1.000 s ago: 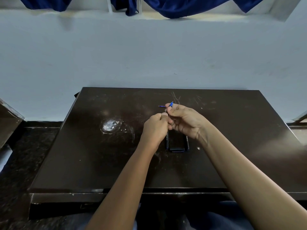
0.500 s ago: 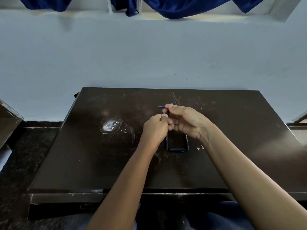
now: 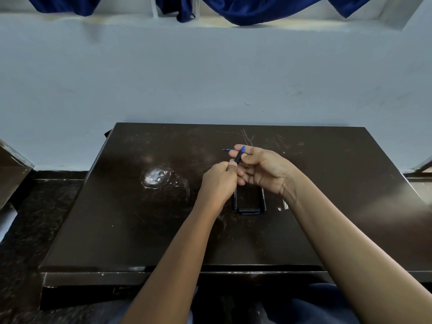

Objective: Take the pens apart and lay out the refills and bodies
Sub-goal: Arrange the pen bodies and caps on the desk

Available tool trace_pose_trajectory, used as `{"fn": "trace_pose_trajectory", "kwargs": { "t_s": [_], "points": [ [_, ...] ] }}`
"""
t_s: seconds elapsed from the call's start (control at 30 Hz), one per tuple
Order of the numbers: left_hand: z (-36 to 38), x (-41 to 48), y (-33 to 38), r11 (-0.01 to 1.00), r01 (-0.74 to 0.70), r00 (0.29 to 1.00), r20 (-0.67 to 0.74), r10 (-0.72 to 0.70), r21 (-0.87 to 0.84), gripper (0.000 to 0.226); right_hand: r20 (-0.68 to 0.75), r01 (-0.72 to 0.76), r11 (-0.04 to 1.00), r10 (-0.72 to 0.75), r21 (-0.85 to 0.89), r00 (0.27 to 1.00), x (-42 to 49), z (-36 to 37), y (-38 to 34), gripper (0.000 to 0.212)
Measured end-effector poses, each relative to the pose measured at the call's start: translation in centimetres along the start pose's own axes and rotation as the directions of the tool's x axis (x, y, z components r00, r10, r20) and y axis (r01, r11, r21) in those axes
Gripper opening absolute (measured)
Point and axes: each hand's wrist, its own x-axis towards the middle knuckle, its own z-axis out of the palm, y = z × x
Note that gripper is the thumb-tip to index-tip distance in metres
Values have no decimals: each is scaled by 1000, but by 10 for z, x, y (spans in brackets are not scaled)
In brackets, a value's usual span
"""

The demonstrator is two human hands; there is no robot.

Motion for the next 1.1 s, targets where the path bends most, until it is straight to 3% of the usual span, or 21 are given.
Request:
{"fn": "trace_pose_trajectory", "kwargs": {
  "t_s": [0.2,0.43,0.6,0.67,0.73,0.77,0.83,0.87,0.9,0.97,1.1],
  "points": [
    [0,1,-1,1000,26,999,31,-25,-18,30,12,-47,991,49,-127,999,-2,-3,-1,5],
    [1,1,-1,999,-14,996,88,11,29,24,-74,27,992,-18,124,997,0,-2,-5,31],
    [2,0,1,998,-8,997,72,3,67,28,-227,147,961,-93,236,970,4,-17,-13,27],
    [1,1,1,998,8,999,41,-11,69,28,-319,228,959,-167,166,933,7,-24,-10,19],
    [1,2,-1,998,19,1000,8,-19,58,28,-339,198,968,-239,-152,910,10,-32,-2,20],
    [0,2,-2,999,18,1000,-10,-18,48,28,-303,123,904,-262,-408,916,11,-34,4,26],
    [0,3,-3,999,15,999,-37,-14,31,29,-182,-17,568,-235,-823,955,10,-33,14,27],
    [1,3,-4,999,14,999,-44,-13,29,29,-126,-37,402,-196,-915,972,9,-29,18,24],
    [1,3,-3,999,16,999,-48,-15,33,29,-82,-35,278,-159,-960,984,9,-26,21,22],
    [2,3,-3,999,23,999,-48,-20,49,28,-42,-27,126,-116,-992,992,11,-21,27,21],
    [2,2,-2,998,23,999,-40,-21,65,29,-61,-60,14,-59,-998,996,17,-23,34,33]
  ]
}}
